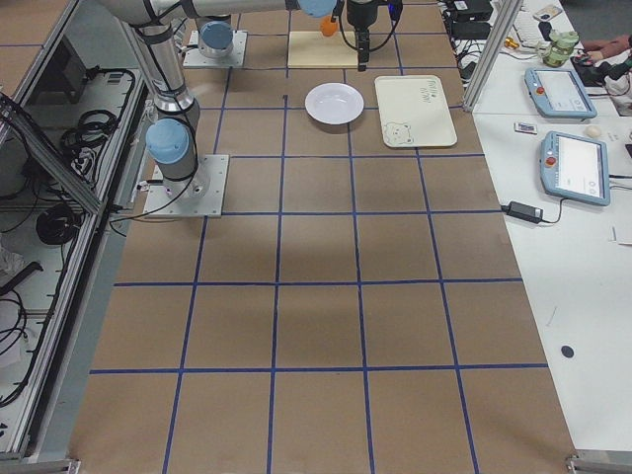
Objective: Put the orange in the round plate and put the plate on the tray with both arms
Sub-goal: 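Lower the left gripper onto the orange on the cutting board, then grasp the orange with the left gripper and carry it onto the white plate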
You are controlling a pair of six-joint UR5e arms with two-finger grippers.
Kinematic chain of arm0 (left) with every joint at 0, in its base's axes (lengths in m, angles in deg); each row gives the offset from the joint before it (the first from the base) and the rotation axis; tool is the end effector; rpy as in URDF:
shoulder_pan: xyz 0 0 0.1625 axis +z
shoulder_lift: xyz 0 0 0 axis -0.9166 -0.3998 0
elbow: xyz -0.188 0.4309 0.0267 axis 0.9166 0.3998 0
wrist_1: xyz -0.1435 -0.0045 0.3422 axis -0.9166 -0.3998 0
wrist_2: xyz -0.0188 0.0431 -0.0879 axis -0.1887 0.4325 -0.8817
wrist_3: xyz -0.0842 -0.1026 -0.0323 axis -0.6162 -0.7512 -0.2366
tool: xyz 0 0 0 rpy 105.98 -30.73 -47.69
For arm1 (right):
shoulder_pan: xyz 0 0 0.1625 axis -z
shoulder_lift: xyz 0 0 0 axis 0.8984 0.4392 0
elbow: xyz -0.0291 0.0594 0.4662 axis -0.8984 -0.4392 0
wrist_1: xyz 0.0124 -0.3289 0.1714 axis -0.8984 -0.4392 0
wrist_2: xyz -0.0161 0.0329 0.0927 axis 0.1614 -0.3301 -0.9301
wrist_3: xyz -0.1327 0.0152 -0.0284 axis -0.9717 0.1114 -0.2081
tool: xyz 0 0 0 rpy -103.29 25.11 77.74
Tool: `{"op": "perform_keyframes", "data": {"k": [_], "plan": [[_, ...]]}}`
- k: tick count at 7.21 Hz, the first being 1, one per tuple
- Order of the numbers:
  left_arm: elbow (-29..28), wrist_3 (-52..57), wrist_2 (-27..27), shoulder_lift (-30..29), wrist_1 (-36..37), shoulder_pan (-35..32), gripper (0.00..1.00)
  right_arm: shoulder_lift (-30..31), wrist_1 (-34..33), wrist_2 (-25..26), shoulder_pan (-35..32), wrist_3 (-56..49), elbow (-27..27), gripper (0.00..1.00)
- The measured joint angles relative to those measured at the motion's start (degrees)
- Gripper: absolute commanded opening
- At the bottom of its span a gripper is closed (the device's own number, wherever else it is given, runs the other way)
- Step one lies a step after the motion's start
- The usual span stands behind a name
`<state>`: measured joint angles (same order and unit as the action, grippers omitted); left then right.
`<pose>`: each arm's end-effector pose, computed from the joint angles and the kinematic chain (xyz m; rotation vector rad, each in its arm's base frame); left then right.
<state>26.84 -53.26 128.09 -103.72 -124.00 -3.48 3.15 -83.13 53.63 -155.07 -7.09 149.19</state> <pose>0.0641 -0.5084 0.2769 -0.4181 2.9988 0.3732 0.1476 -0.4954 0.5313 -0.0169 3.1040 -0.1492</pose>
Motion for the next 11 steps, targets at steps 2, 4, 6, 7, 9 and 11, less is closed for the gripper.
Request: {"op": "perform_keyframes", "data": {"k": [2, 4, 6, 7, 9, 11], "plan": [[0.1, 0.0, 0.3, -1.5, 1.3, 0.0, 0.76, 0.0, 0.0, 0.0, 0.0, 0.0, 0.0, 1.0], [0.2, 0.4, 0.1, -1.9, 1.8, 0.4, 0.37, 0.1, 0.0, 0.0, 0.1, 0.0, 0.0, 1.0], [0.2, 1.4, 0.1, -2.1, 2.1, 0.7, 0.1, 0.1, 0.0, 0.0, 0.0, 0.0, 0.0, 1.0], [-0.2, 1.9, 0.1, -2.1, 2.1, 0.7, 0.08, 0.1, 0.0, 0.0, 0.0, 0.0, 0.0, 1.0], [-3.2, 2.2, -0.9, -1.8, 0.8, -1.0, 0.05, 0.1, 0.0, 0.0, 0.0, 0.0, 0.0, 1.0], [-9.7, 0.7, -4.7, -1.3, -5.1, -6.1, 0.04, 0.1, 0.0, 0.0, 0.1, 0.0, 0.0, 1.0]]}}
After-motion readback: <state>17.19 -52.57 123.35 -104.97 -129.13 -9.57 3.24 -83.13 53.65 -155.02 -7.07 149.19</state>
